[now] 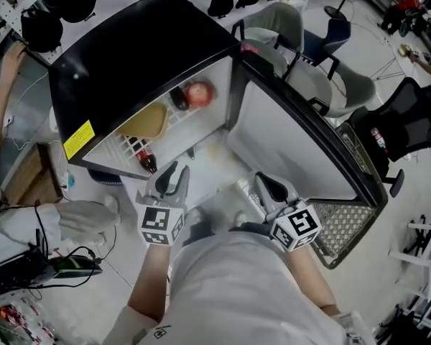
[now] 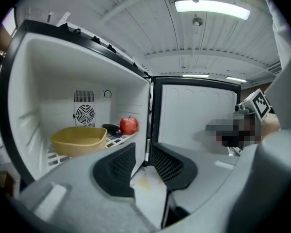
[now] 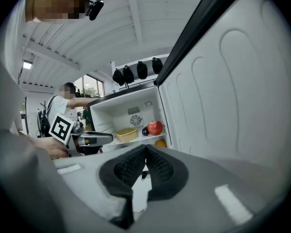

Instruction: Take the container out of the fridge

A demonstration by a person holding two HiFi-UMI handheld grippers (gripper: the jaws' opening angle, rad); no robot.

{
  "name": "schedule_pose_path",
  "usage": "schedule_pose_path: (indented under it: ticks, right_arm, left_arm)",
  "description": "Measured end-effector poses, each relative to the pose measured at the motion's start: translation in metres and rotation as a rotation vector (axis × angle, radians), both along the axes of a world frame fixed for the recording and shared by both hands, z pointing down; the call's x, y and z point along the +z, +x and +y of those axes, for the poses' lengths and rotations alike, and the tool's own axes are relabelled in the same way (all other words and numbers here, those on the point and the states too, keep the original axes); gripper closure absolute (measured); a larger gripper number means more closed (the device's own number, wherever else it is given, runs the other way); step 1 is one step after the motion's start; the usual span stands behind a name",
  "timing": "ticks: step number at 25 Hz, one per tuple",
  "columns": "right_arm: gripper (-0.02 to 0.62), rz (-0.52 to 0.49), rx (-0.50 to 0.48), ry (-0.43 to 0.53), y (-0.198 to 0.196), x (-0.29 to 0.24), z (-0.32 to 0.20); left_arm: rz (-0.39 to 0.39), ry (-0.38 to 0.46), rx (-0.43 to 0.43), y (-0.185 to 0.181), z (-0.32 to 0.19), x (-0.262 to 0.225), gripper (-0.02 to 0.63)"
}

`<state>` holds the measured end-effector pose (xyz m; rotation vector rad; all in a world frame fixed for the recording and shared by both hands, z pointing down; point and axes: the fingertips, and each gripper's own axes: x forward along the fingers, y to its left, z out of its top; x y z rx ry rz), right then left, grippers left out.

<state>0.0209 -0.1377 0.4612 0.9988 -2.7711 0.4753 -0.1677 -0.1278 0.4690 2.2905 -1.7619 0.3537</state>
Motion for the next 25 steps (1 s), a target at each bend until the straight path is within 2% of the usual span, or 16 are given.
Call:
schedule_pose_path:
  ticks: [4,11,15,21,25]
  right_arm:
    - [0.595,0.003,0.073,0.003,0.0,-0.002,-0.006]
    - [0.595,0.003,0.152,0.005,-0.002,-0.002,-0.014]
    - [0.595,0.003,0.184,0.007,0.0,-0.003,-0.017]
    - [0.595,0.006,0.214,-0.002,0.005,-0.002,-0.021]
    - [0.595,0.013,0.222,-0.006,0.011,-0.001,-0.021]
  left_arm:
    - [-0.091,0.002,0.034,-0.017,-0.029,-0.004,0.5]
    - [-0.176,0.017,0.011,-0.046,-0.069,-0.005,0.479]
    - [-0.299,-0.024,0.016,-0.058,-0.085,0.007,0.479]
    - [-0.389,-0.105,0.041,-0.064,-0.101,0.033,0.439]
    - [-0.49,-0.123,0.034,-0.07,-0.105,0.04,0.426]
